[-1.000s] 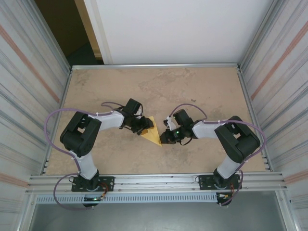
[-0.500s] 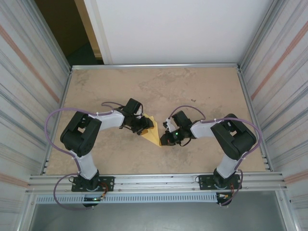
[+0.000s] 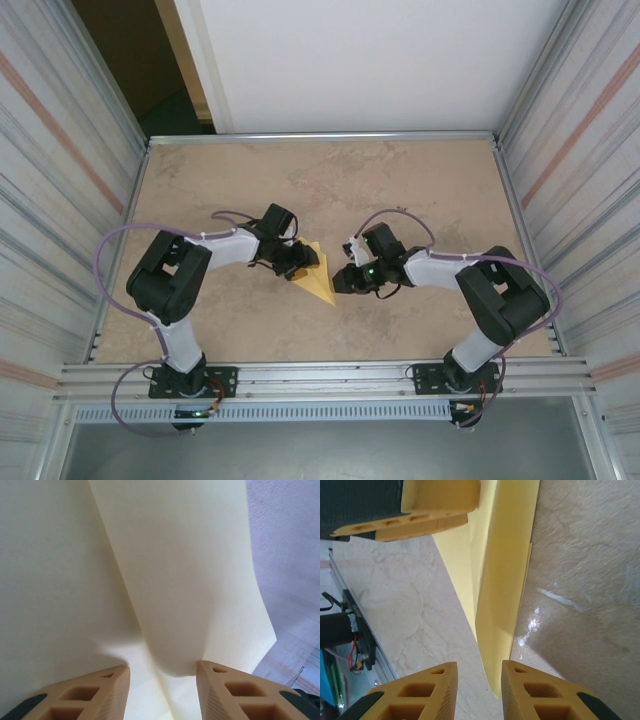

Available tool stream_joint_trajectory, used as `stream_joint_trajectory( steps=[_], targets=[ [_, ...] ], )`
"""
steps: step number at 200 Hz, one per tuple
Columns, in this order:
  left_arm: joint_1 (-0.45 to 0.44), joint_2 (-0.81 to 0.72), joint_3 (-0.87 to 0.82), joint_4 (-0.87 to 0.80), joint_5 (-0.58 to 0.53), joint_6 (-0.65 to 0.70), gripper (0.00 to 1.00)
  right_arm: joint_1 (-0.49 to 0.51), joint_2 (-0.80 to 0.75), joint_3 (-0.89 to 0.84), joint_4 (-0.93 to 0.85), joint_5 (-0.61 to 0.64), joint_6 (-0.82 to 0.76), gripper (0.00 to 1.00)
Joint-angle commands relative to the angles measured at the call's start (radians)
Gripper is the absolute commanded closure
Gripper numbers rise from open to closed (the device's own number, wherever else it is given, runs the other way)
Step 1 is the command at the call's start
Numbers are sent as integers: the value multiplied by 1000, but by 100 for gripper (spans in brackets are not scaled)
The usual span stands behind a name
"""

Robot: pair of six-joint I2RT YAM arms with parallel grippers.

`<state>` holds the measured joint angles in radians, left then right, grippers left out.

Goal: Fold a paper plane with a square sheet of paper (pick it up from the middle)

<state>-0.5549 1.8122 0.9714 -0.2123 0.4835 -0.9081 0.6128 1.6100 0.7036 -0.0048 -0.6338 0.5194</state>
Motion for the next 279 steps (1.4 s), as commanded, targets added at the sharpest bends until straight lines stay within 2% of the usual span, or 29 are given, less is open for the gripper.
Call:
stream_joint_trajectory(
  steps=[1, 47, 92, 154, 218, 279],
  targets=[
    [-12, 79, -50, -141, -102, 13, 58, -1, 18, 48, -9, 25, 1, 72],
    [-13, 76, -55, -142, -113, -1, 59, 14, 117, 110, 9, 14, -3, 73],
    [-13, 70, -66, -142, -124, -10, 63, 15, 148, 124, 31, -7, -7, 75],
    [-13, 73, -69, -146, -131, -14, 67, 9, 193, 137, 60, -50, -4, 84],
    [-13, 59, -67, -147, -132, -5, 67, -11, 239, 138, 78, -111, -5, 91],
    [-4, -53, -53, -86, -114, 14, 63, -35, 270, 140, 83, -178, 1, 93]
  ],
)
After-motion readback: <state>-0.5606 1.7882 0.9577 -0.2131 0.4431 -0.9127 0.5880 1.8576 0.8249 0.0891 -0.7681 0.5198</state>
